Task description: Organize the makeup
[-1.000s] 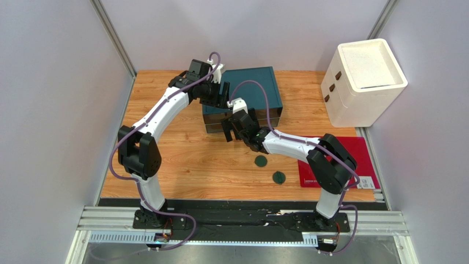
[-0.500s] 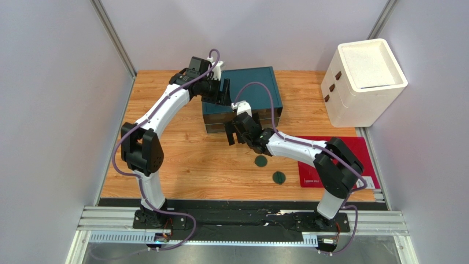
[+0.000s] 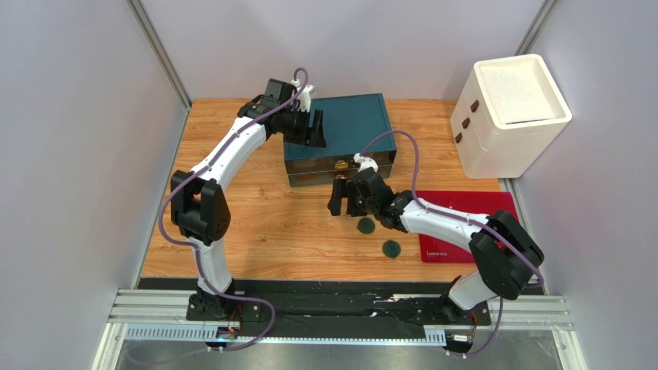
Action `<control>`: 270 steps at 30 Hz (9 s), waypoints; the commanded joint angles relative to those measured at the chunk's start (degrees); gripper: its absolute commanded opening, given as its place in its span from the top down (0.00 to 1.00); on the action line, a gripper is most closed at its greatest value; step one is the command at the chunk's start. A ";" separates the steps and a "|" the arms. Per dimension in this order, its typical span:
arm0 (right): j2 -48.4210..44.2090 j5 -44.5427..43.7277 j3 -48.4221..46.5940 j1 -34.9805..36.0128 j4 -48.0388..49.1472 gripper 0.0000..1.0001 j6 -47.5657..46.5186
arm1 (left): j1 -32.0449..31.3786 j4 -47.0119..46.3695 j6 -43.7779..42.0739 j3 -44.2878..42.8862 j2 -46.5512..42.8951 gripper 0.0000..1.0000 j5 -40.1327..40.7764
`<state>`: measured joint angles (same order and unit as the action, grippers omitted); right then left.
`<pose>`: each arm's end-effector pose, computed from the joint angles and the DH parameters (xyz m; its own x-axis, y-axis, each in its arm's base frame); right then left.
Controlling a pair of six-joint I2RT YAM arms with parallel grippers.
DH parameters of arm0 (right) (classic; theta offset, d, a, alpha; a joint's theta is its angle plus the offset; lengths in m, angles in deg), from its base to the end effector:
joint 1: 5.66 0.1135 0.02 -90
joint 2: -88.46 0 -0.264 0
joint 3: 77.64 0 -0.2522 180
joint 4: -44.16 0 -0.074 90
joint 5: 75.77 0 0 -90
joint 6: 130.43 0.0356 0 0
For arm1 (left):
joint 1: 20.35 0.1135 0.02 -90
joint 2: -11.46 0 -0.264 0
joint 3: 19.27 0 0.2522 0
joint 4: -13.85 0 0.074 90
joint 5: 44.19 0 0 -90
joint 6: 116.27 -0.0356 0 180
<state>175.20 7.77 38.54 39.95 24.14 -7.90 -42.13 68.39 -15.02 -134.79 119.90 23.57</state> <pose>0.2249 0.2240 0.2043 -0.7526 -0.0050 -0.6584 -0.2938 0.8974 0.3290 0.3907 -0.1706 0.3162 -0.7844 0.1190 -0.6087 0.4364 0.8032 -0.4054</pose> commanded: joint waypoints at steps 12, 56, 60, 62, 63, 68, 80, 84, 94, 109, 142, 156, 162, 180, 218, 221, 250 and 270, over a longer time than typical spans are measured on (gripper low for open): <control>-1.14 6.55 10.25 -9.66 21.02 0.04 31.00 | 0.16 2.91 0.00 1.74 0.98 0.24 -0.35; 20.13 -2.94 8.84 -11.15 36.05 0.16 67.64 | 0.16 4.66 -2.46 4.20 -0.25 0.24 0.44; 20.93 -3.82 9.28 -11.15 36.85 0.20 70.12 | 0.16 4.84 -2.54 4.20 -0.25 0.24 0.44; 21.10 -3.48 8.67 -11.15 35.28 0.24 70.21 | 0.16 4.75 -2.46 4.28 -0.34 0.24 0.35; 21.19 -3.30 8.14 -11.15 35.09 0.29 70.04 | 0.16 4.84 -2.46 4.28 -0.25 0.24 0.27; 22.68 -1.46 6.82 -11.15 34.48 0.48 71.00 | 0.16 4.84 -2.37 4.37 -0.34 0.24 0.35; 22.86 4.43 3.48 -11.59 27.10 1.00 68.72 | 0.16 5.37 -2.46 3.85 -0.60 0.25 1.85; 20.41 5.58 3.13 -11.85 21.31 1.00 67.57 | 0.16 5.54 -2.11 3.67 -0.51 0.24 2.46; 14.34 9.53 7.43 -12.12 14.97 1.00 68.80 | 0.16 7.48 -1.58 0.77 1.59 0.24 4.13; 0.19 9.98 12.80 -11.33 -0.94 1.00 64.06 | 0.16 7.92 -0.79 -0.73 3.18 0.25 4.05; -13.35 -12.78 -12.00 -20.80 -42.08 0.00 20.29 | 0.16 12.05 -3.25 -4.41 5.46 0.24 5.98; -6.96 -5.24 -8.20 -35.40 -36.63 0.00 25.56 | 0.25 13.01 -4.39 -5.03 6.52 0.24 6.59; 1.41 -1.81 -13.47 -35.32 -36.98 0.01 27.49 | 0.25 13.37 -4.92 -5.21 6.78 0.24 6.77; 13.98 3.56 -14.98 -35.32 -34.26 0.17 32.07 | 0.86 13.37 -4.83 -5.56 6.78 0.24 6.95; 5.89 -4.44 -30.18 -23.64 -43.14 1.00 21.34 | 1.04 12.58 -3.51 -4.68 7.22 0.24 5.63; 8.53 -3.21 -31.40 -22.40 -41.99 1.00 21.34 | 1.04 12.40 -3.51 -4.42 7.13 0.24 5.28; 6.17 3.74 -29.57 -21.43 -41.98 0.41 10.28 | 1.04 13.02 -4.21 -4.68 6.69 0.24 4.22; 2.02 4.44 -3.12 -10.27 -46.57 0.43 7.28 | 1.04 12.58 -5.01 -2.40 7.13 0.24 3.96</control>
<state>175.16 12.36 33.86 27.64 -25.70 -2.74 -41.54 74.97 -18.94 -140.86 123.44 25.76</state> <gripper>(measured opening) 0.572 0.757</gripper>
